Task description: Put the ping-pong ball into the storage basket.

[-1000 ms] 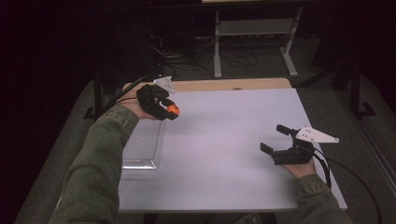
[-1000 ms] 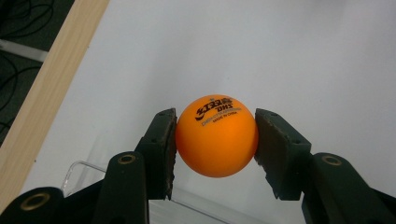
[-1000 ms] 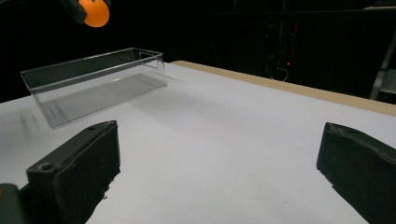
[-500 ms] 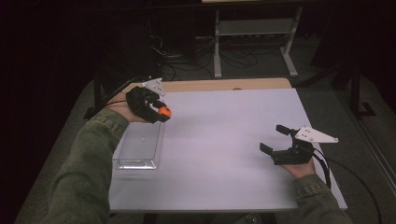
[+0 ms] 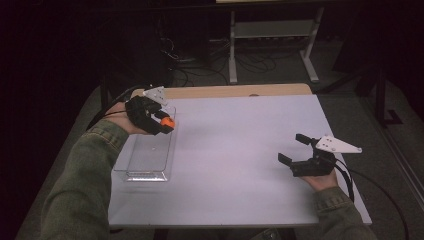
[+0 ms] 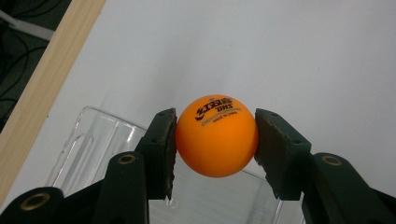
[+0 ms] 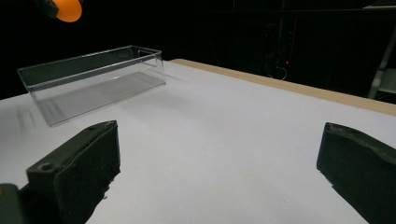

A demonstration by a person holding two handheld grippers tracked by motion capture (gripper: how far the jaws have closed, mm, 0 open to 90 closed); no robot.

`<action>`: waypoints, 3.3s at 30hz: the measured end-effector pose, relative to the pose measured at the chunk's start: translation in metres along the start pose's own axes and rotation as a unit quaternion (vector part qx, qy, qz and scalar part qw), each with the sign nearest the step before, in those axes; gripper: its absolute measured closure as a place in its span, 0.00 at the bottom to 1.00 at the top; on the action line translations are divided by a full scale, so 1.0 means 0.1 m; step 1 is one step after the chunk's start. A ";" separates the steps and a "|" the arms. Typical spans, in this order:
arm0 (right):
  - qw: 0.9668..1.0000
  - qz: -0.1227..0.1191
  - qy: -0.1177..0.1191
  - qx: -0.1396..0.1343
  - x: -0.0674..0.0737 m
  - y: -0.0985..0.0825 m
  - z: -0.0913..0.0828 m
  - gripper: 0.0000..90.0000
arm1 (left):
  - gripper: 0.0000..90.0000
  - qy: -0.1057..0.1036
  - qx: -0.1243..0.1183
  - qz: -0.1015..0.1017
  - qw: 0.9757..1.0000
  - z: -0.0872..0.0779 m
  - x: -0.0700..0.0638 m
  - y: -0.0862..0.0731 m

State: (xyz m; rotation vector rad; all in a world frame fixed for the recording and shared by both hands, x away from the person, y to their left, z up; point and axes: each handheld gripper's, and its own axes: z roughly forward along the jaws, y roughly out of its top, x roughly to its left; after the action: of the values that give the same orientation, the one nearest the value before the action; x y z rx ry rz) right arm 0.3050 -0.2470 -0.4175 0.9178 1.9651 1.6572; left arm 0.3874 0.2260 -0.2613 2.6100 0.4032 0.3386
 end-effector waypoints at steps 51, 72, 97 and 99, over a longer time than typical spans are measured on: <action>1.000 0.000 0.004 0.003 0.01 0.00 0.00 0.00 | 0.56 -0.036 0.130 -0.005 0.991 0.03 -0.03 -0.23; 1.000 -0.002 0.004 0.006 0.00 -0.01 0.01 0.00 | 0.56 -0.045 0.145 0.002 0.988 0.13 -0.04 -0.30; 1.000 -0.001 0.003 0.006 -0.01 -0.01 0.00 0.00 | 0.56 -0.056 0.152 -0.001 0.987 0.35 -0.10 -0.40; 1.000 -0.001 0.003 0.006 -0.01 -0.01 0.00 0.00 | 0.56 -0.057 0.153 -0.003 0.987 0.37 -0.11 -0.41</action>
State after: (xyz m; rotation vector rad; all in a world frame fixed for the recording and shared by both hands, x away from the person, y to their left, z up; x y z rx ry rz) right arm 0.3056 -0.2474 -0.4184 0.9158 1.9817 1.6506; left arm 0.3798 0.2420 -0.3152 2.9096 0.4529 0.1318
